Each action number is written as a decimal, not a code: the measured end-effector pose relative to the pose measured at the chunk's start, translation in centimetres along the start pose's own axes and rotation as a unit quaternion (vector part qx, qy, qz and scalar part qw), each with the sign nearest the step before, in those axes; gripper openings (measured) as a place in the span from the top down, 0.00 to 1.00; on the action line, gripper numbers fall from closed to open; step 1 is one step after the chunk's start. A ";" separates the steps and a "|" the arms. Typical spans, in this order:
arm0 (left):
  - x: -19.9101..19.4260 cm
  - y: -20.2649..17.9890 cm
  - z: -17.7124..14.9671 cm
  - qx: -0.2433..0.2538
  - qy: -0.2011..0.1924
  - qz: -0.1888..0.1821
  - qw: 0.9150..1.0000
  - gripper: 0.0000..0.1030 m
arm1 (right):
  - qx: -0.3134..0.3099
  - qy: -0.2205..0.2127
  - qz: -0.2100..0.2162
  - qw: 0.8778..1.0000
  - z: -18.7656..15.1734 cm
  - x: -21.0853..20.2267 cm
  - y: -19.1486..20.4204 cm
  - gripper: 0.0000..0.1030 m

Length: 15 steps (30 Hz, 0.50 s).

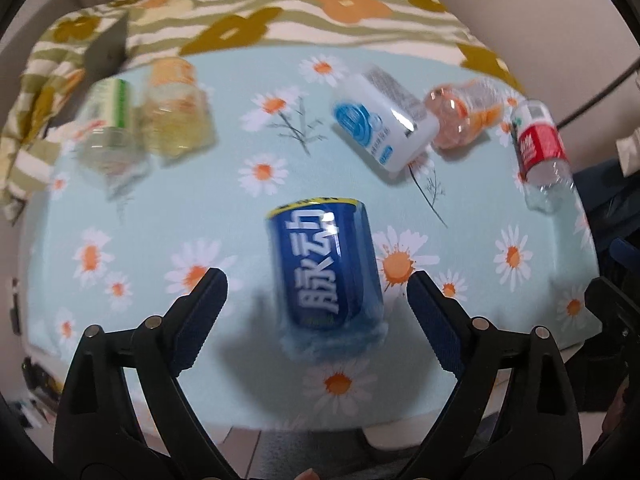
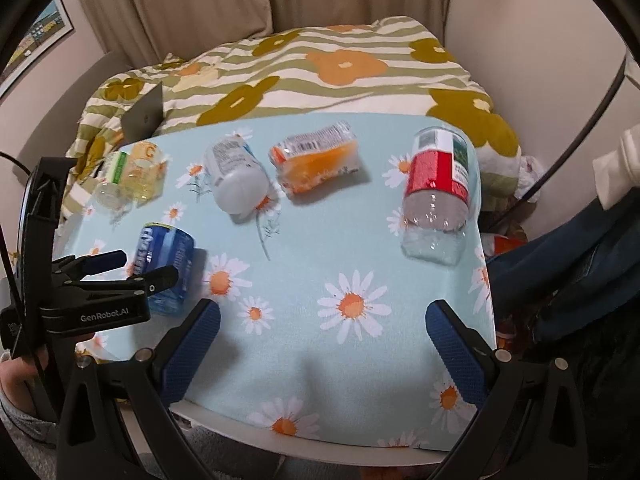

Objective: Flip cup upright
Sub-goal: 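Lift the blue cup with the left tool and carry it toward the right tool, then close the right tool on the blue cup while the left tool releases it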

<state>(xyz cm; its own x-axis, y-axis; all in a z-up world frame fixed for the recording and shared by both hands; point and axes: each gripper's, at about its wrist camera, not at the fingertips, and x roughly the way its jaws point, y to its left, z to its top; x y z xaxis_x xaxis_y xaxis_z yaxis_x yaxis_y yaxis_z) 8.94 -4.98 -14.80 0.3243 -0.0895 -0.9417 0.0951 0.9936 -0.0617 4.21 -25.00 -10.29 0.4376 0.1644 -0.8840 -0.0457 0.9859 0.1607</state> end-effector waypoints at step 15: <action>-6.4 10.0 -2.3 -0.063 -0.039 0.039 0.996 0.00 | -0.013 0.116 0.114 0.987 6.0 3.9 8.0 0.00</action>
<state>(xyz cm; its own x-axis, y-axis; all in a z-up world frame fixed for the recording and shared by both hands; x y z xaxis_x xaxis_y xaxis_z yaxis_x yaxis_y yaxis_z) 5.65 5.73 -10.13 0.3995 -0.0110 -0.9167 -0.0502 0.9982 -0.0339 10.97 -16.67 -9.80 0.1959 0.3810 -0.9036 -0.1431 0.9227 0.3581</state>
